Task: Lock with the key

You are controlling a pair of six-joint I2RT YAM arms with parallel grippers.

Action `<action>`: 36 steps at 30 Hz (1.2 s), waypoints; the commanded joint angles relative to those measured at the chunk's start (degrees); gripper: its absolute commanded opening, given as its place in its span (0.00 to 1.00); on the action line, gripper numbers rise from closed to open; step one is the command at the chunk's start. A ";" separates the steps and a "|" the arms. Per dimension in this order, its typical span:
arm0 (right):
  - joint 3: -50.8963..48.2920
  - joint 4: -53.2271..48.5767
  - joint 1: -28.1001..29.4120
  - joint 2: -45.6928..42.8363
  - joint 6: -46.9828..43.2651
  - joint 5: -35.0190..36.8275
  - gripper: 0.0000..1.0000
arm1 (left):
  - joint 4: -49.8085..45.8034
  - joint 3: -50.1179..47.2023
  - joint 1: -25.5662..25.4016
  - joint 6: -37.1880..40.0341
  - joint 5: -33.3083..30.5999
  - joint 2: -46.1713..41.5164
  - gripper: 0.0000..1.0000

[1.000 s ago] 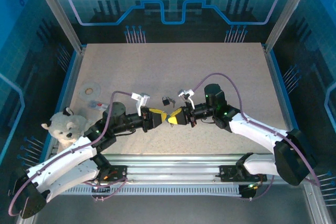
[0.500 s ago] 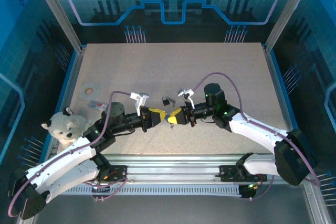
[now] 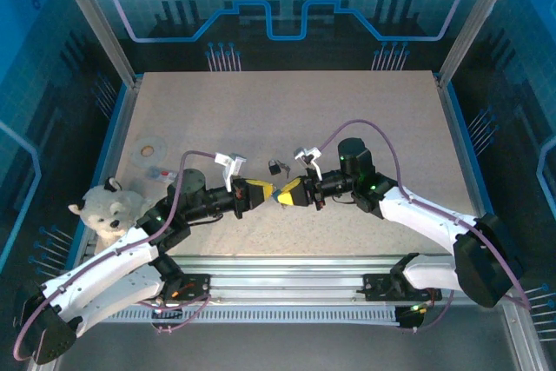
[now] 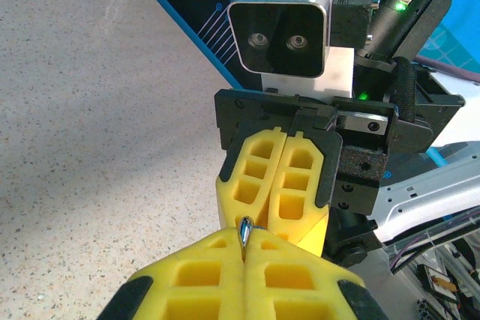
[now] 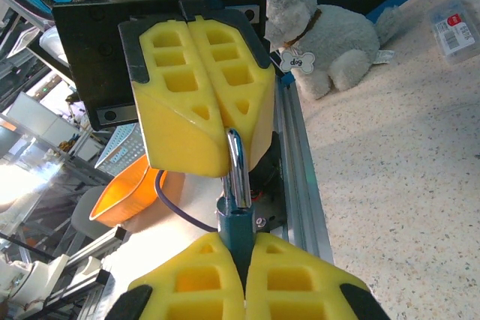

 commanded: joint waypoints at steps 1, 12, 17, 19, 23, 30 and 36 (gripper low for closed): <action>1.67 0.09 0.72 -0.62 -0.94 -0.17 0.00 | 4.96 -0.83 0.00 0.89 3.75 -1.16 0.00; 1.49 1.38 -0.26 -1.95 -0.53 -1.66 0.00 | 13.40 -3.77 -0.06 -0.83 10.60 -2.70 0.00; 1.81 2.81 -0.86 -1.68 0.94 -2.96 0.00 | 13.71 -3.96 -0.16 -0.97 11.61 -1.69 0.00; 2.07 2.97 -0.81 -1.66 1.19 -3.30 0.00 | 13.79 -3.95 -0.24 -0.98 11.82 -1.19 0.00; 2.59 2.58 -0.97 -2.20 1.21 -3.34 0.00 | 13.69 -3.94 -0.54 -0.70 11.98 -0.56 0.00; 3.29 4.58 -1.98 -2.45 3.16 -4.78 0.00 | 14.64 -4.17 -1.07 -0.53 13.06 0.13 0.00; 2.92 12.26 -3.81 -1.38 9.29 -7.50 0.00 | 16.13 -4.44 -1.56 -0.70 14.25 0.68 0.00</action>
